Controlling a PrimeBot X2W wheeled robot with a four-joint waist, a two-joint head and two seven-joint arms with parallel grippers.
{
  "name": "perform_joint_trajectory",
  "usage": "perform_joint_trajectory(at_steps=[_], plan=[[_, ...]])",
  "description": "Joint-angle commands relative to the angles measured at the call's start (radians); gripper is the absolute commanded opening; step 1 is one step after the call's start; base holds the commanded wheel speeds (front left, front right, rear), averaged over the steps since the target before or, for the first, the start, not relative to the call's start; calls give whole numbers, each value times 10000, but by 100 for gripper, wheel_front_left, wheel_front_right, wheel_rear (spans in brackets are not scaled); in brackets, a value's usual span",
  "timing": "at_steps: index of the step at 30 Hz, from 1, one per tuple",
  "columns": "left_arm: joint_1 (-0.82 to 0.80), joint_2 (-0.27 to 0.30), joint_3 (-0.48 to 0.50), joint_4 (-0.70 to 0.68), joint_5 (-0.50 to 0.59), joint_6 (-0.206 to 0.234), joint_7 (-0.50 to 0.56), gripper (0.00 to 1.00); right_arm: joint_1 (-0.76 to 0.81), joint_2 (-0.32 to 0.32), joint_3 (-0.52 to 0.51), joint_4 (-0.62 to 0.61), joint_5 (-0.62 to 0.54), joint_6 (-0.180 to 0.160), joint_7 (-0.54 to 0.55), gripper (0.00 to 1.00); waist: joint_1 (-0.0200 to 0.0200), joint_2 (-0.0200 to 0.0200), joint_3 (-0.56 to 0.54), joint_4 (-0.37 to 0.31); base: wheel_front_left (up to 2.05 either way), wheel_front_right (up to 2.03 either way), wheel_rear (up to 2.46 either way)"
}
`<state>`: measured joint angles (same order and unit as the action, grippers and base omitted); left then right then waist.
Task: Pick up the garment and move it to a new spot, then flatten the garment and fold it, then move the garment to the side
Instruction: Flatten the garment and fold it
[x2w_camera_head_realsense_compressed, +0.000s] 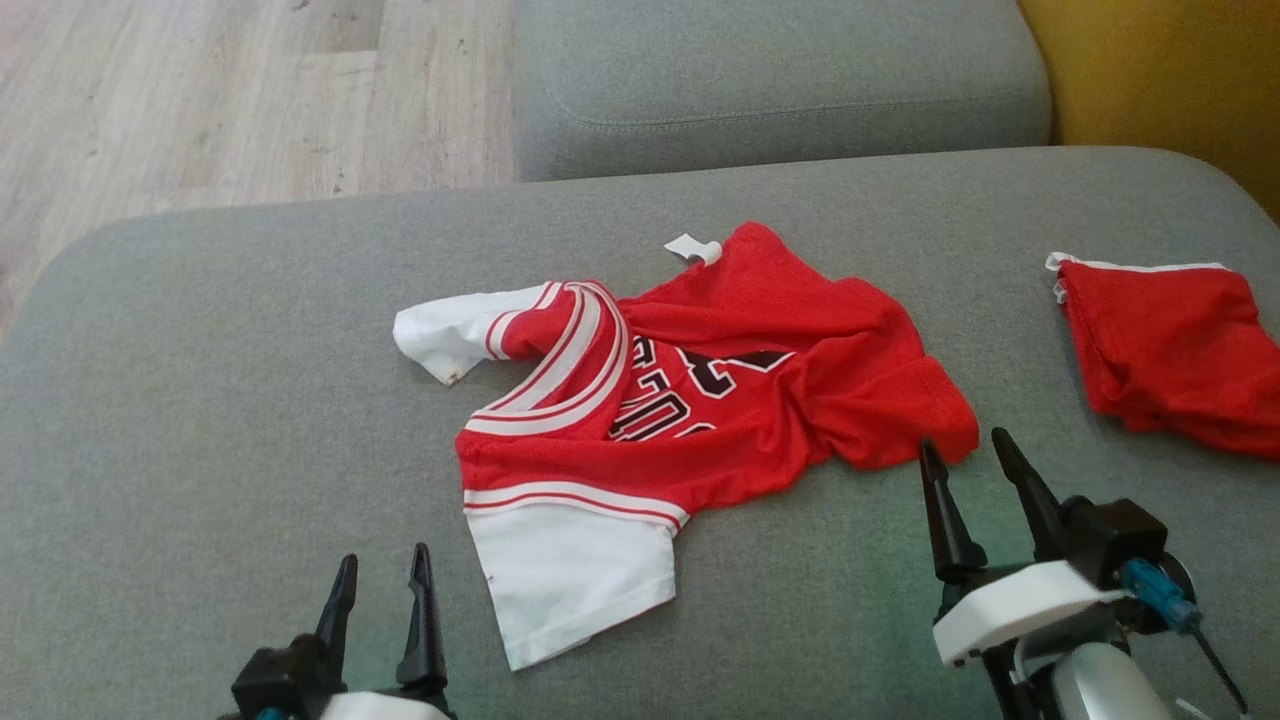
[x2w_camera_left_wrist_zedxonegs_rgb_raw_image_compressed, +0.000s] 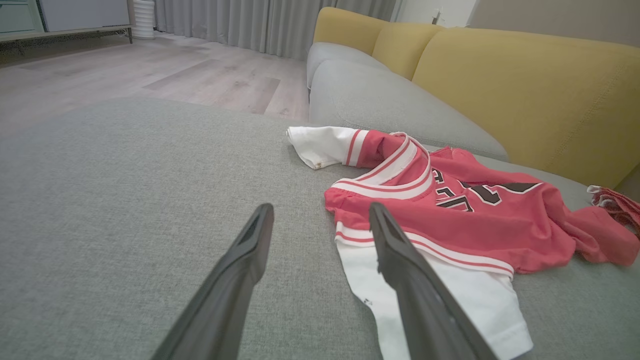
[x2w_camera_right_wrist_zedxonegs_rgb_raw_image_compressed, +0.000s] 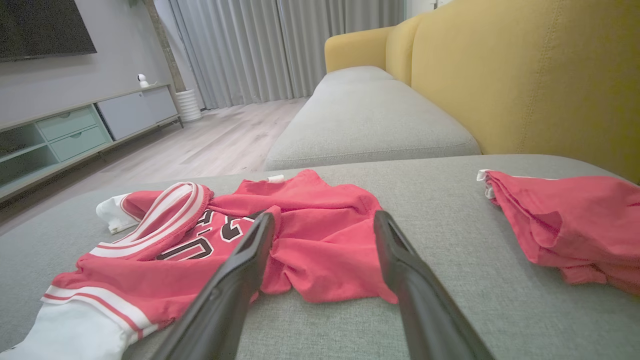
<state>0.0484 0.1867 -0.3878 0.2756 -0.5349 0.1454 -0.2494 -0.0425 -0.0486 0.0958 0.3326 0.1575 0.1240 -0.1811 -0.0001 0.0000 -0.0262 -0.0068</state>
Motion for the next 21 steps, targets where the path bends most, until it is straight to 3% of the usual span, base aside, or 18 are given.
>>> perform_joint_trajectory(at_steps=[1,13,21], plan=[[-274,19,390,-328,83,31,-123,100,-176,-16,273,-414,57,67,64,100,1,0,-19,20,0,0,0],[-254,-13,274,-226,316,-66,-38,100,18,-16,241,-753,133,67,356,100,1,0,19,86,0,0,0],[-188,-371,-610,228,200,-314,1219,100,37,-16,-147,-761,55,67,390,100,1,0,188,-71,0,0,0]])
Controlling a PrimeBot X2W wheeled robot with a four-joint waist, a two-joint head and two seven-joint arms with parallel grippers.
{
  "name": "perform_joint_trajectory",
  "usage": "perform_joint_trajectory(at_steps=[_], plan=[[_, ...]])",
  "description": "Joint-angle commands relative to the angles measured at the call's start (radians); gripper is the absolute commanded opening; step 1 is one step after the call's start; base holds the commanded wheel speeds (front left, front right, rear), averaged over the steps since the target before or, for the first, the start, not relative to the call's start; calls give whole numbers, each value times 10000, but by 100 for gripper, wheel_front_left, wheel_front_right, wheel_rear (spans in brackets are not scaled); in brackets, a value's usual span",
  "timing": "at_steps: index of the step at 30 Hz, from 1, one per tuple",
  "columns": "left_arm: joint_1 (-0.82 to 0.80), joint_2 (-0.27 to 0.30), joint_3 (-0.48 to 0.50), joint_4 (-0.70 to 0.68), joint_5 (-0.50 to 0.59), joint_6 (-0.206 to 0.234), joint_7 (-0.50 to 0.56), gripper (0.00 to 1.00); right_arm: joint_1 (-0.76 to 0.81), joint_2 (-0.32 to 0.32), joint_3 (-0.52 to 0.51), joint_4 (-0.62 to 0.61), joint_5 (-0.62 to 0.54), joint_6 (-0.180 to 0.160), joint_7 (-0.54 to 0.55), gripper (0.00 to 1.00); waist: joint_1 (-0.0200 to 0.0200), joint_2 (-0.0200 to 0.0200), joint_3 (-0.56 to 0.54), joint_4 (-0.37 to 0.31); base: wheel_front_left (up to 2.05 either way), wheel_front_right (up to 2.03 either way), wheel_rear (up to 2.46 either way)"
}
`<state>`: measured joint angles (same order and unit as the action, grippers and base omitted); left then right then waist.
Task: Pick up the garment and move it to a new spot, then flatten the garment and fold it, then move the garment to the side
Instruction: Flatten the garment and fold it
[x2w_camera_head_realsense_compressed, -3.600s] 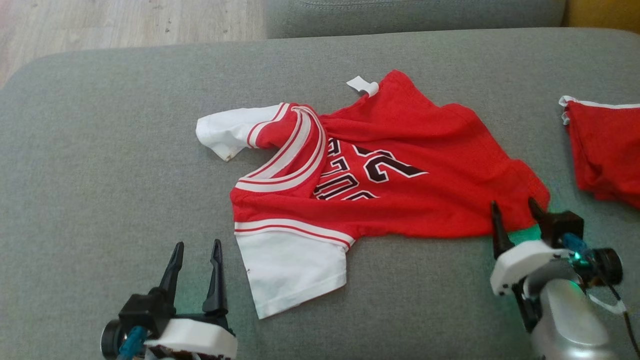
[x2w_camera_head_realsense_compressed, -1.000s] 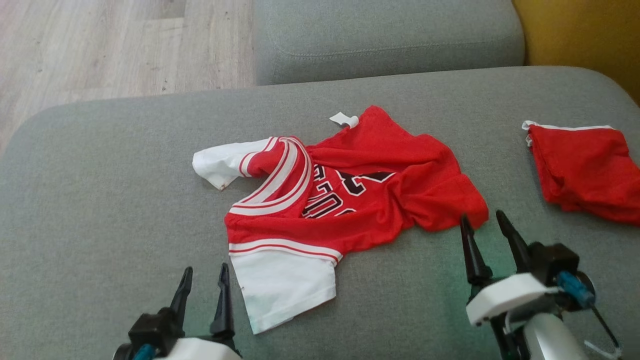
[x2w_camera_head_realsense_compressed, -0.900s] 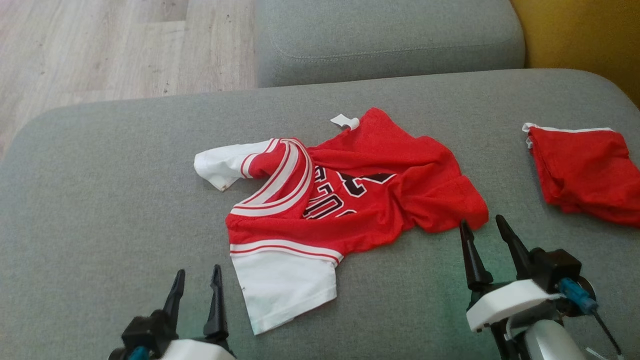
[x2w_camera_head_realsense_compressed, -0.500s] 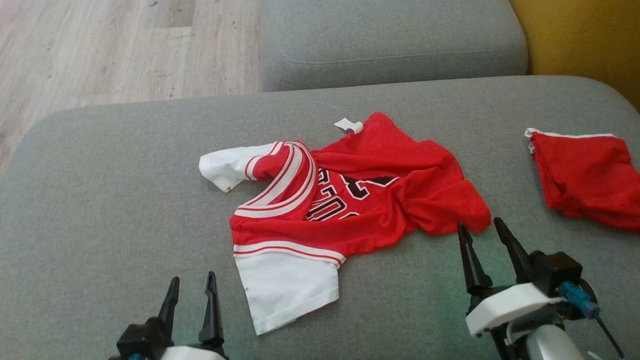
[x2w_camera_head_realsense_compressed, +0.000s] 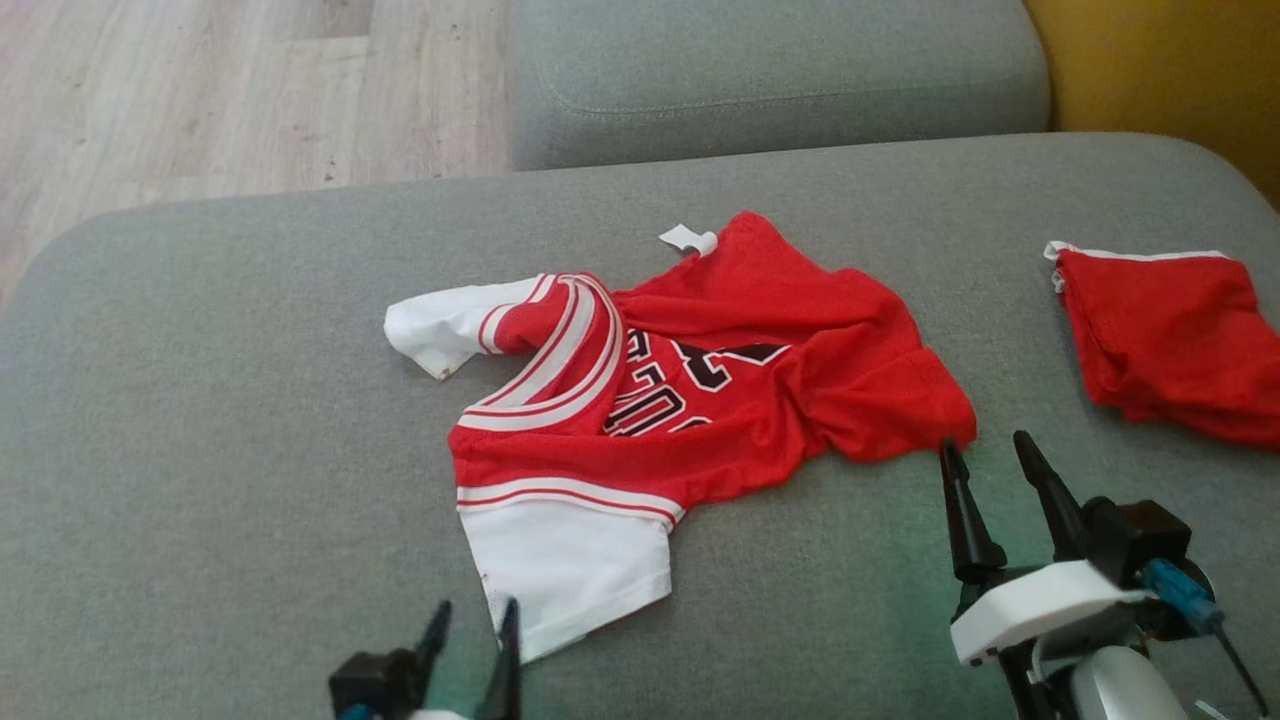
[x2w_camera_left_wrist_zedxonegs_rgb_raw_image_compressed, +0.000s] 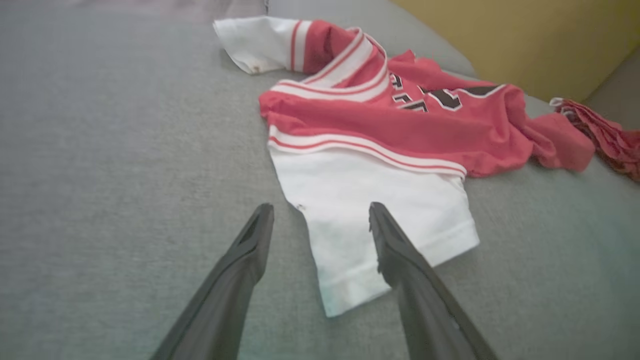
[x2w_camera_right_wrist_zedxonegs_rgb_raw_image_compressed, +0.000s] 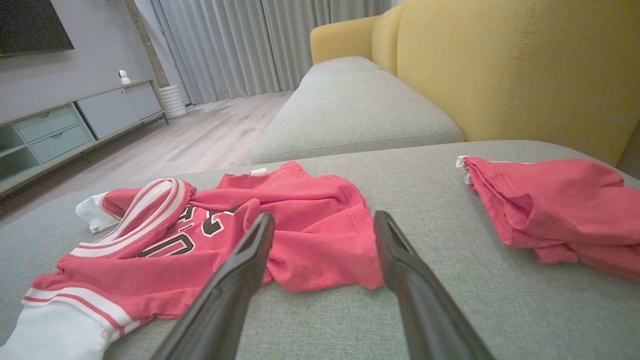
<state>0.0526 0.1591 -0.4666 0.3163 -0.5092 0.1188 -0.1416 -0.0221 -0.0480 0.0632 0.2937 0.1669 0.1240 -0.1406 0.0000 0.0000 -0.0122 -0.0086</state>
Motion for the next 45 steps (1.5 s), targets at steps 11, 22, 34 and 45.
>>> perform_joint_trajectory(at_steps=[11,22,34,45], plan=[[-432,-332,-126,639,-394,-17,1195,100,-332,-22,-116,-276,-153,67,-11,100,0,0,539,-418,0,0,0],[-1039,-511,-586,1089,-230,-355,1102,0,-709,-22,-746,393,-497,67,29,100,0,0,877,-447,0,0,0],[-1359,-327,-425,667,-33,-153,381,0,-2482,-22,-2383,3281,-1330,67,95,100,0,0,1070,354,0,0,0],[-1165,-88,-362,172,-32,70,306,0,-3550,-22,-2247,5465,-1486,67,-360,100,0,0,1091,728,0,0,0]])
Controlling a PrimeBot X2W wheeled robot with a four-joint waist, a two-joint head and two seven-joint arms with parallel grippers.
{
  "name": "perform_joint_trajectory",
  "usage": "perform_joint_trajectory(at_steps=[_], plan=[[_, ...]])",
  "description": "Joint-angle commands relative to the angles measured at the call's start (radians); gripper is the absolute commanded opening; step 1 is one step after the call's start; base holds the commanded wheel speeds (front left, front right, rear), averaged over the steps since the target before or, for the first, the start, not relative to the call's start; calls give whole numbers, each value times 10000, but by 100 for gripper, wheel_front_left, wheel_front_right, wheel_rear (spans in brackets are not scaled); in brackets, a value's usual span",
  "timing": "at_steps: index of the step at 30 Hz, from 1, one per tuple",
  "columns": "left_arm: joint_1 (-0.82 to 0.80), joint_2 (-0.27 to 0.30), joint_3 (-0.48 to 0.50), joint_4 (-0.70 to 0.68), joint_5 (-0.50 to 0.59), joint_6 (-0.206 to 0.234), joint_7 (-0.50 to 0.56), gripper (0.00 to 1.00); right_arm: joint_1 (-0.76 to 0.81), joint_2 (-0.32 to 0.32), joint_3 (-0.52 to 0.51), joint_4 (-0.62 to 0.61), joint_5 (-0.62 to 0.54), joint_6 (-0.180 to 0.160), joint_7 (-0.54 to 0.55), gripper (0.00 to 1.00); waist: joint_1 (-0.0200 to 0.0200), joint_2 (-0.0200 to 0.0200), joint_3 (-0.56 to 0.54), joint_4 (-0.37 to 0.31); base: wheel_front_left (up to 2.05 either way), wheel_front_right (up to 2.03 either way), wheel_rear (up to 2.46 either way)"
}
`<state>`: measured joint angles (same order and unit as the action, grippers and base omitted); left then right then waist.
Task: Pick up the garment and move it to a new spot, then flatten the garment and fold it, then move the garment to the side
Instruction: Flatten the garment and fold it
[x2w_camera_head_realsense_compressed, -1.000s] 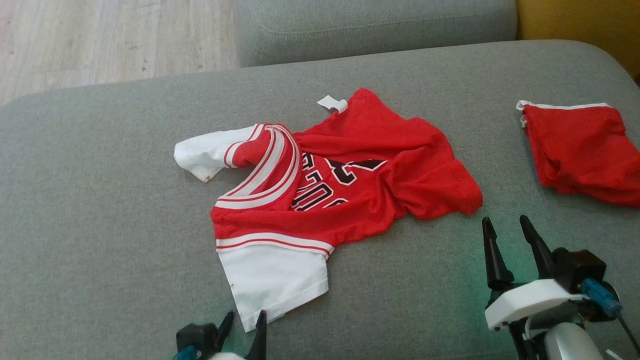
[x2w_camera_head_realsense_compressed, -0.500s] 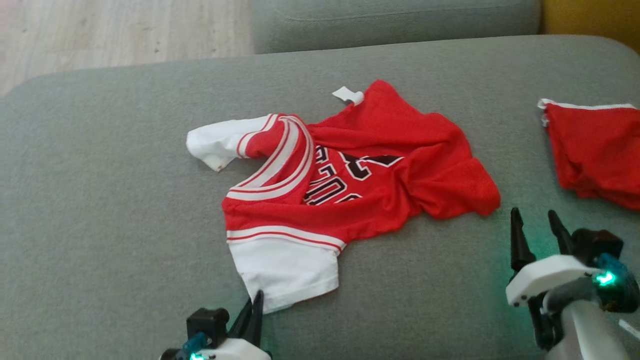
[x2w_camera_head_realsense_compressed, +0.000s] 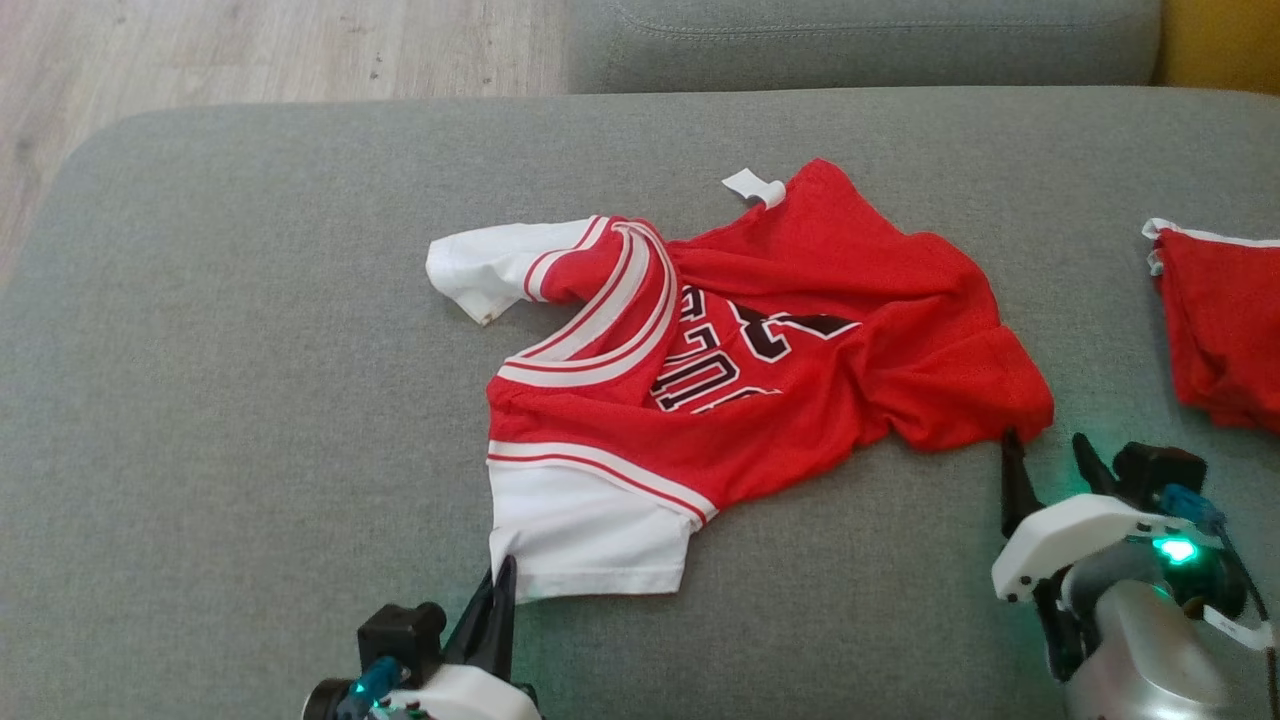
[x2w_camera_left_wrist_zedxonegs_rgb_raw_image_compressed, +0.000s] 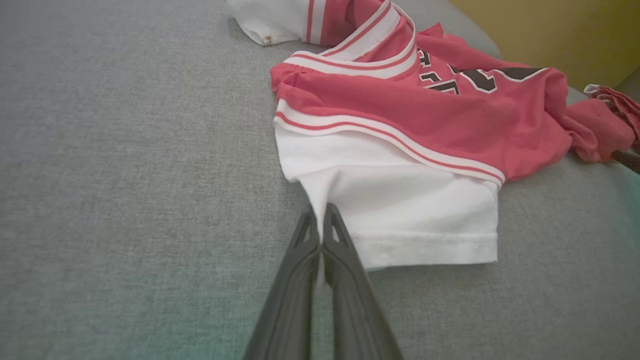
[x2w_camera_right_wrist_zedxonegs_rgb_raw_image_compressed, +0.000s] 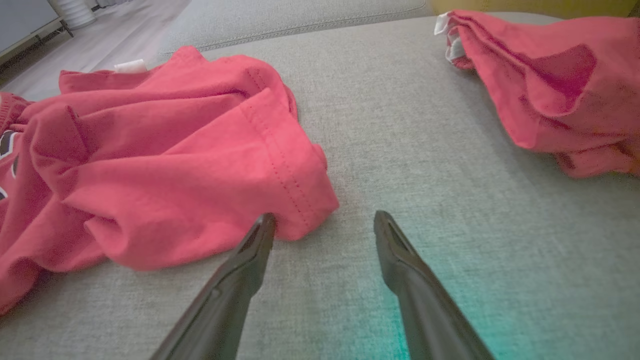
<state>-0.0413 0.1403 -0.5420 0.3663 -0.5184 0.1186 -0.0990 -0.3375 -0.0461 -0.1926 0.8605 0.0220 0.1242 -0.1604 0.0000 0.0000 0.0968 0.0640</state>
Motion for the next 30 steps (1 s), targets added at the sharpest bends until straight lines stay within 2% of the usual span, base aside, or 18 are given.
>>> perform_joint_trajectory(at_steps=[1,10,11,12,15,18,20,21,25,30], plan=[[-212,113,389,-359,58,85,-122,0,-478,-41,363,-49,1,65,-201,100,0,0,3,10,0,0,0],[-192,215,348,-576,70,165,-92,0,-1211,-41,421,928,122,65,-484,100,0,0,124,61,0,0,0],[-193,229,345,-599,71,177,-84,0,-1294,-41,406,1031,129,65,-507,95,0,0,147,67,0,0,0],[-197,243,342,-620,72,187,-76,0,-1376,-41,402,1139,165,65,-526,86,0,0,169,76,0,0,0],[-221,272,340,-670,69,217,-64,0,-1599,-41,403,1445,220,65,-568,45,0,0,223,100,0,0,0],[-253,292,345,-706,65,247,-75,0,-1809,-41,417,1773,391,65,-571,27,0,0,267,115,0,0,0],[-275,305,350,-723,58,263,-85,0,-1934,-41,419,1946,434,65,-593,4,0,0,288,117,0,0,0],[-287,314,359,-731,54,271,-99,0,-1992,-43,425,2004,457,65,-621,0,0,0,298,115,0,0,0],[-332,353,476,-824,17,301,-324,0,-2172,-44,506,1948,815,65,-802,0,0,0,271,57,0,0,0],[-439,287,947,-1354,-452,152,-775,0,-2170,-43,1139,1285,1692,65,-932,0,0,0,-11,-179,0,0,0]])
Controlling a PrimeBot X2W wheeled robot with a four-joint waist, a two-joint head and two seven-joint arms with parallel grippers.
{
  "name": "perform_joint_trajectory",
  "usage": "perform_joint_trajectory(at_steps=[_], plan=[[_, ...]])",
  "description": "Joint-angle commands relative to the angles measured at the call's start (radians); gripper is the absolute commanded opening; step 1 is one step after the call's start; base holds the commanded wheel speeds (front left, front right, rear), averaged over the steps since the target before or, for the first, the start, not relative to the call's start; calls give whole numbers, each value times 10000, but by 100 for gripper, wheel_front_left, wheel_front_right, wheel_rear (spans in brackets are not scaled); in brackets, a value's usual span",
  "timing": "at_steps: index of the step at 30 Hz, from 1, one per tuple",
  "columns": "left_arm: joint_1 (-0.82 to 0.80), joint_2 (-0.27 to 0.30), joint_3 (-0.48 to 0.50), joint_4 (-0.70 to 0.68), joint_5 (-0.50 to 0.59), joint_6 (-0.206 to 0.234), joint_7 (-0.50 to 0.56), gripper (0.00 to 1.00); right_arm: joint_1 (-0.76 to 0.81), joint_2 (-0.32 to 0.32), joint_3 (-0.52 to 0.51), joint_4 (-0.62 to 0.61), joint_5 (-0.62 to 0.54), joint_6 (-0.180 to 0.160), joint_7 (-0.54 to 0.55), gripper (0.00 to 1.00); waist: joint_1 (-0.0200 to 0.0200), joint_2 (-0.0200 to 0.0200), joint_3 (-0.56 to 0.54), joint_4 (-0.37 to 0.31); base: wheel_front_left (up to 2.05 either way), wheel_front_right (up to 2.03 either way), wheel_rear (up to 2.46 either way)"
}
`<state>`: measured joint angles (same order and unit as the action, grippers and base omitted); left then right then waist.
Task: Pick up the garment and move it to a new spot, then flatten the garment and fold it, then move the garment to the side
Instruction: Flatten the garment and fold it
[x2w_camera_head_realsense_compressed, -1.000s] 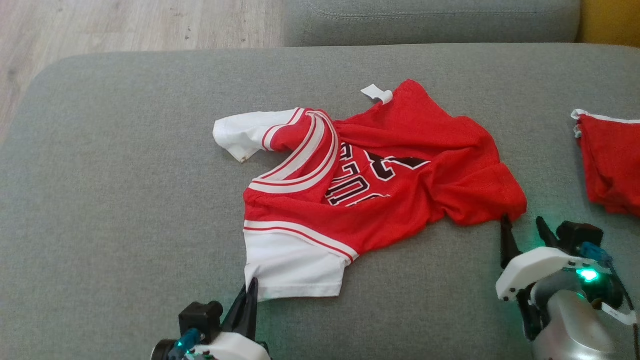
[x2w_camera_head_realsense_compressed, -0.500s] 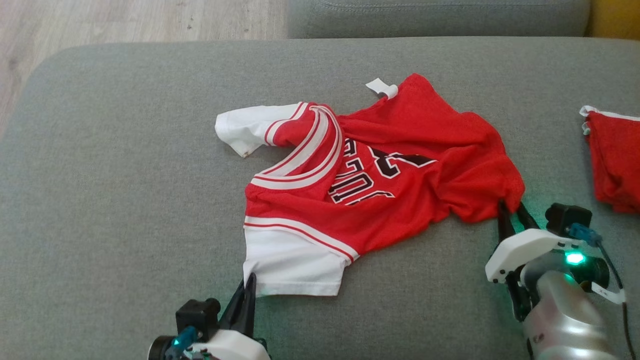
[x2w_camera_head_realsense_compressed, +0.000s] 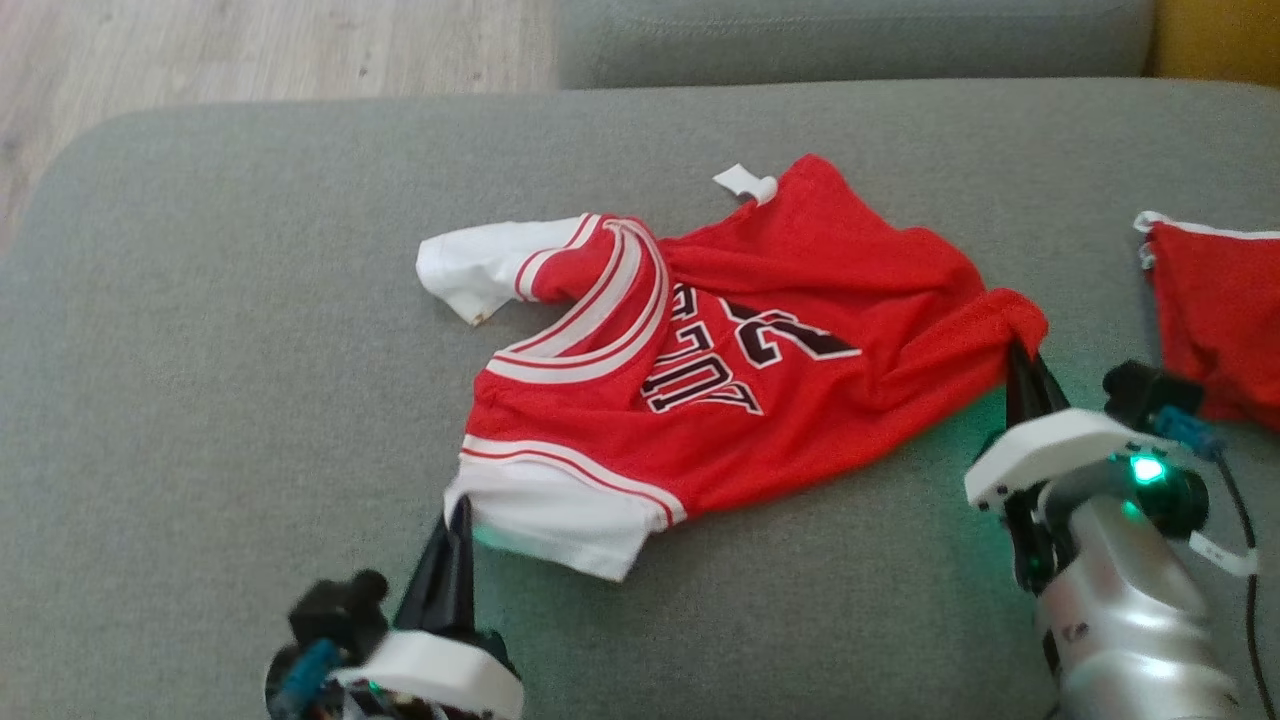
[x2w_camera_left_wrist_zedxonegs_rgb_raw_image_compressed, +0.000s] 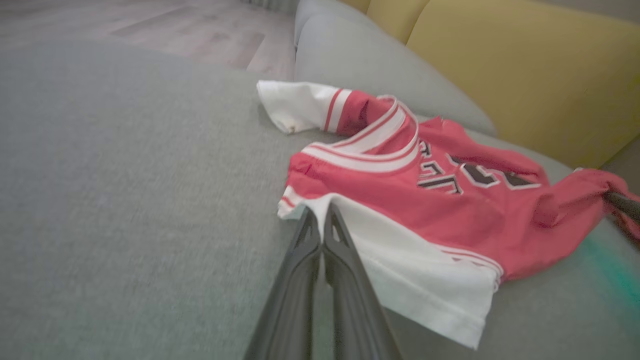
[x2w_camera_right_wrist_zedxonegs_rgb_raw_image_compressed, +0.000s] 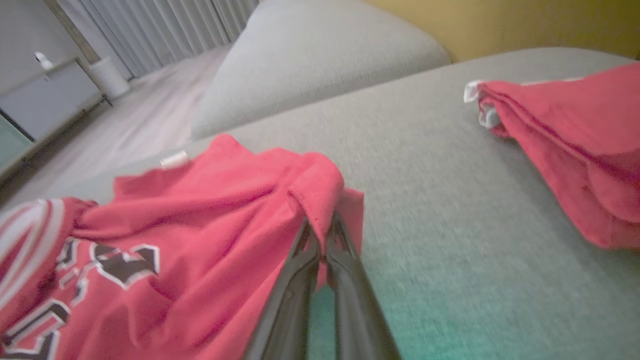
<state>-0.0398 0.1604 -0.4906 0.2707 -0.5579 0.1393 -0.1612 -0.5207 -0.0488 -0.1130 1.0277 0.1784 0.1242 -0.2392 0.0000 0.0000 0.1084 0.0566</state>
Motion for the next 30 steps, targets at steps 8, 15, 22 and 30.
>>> perform_joint_trajectory(at_steps=[8,15,22,30], plan=[[-1244,505,1382,-2418,-445,-274,-516,0,227,-225,1906,-3273,1897,65,184,0,0,0,-1101,-679,0,0,0],[-2454,1404,2089,-5130,-183,-100,36,0,1165,-780,2135,-7857,2961,65,1444,0,0,0,-1671,-1145,0,0,0],[-4316,2604,2454,-7641,513,0,1600,0,1902,-754,1287,-12514,3285,65,3162,0,0,0,-1877,-1504,0,0,0],[-6449,3295,2430,-7688,553,-424,3069,0,1778,-301,219,-14921,3206,65,5156,0,0,0,-1420,-1723,0,0,0]])
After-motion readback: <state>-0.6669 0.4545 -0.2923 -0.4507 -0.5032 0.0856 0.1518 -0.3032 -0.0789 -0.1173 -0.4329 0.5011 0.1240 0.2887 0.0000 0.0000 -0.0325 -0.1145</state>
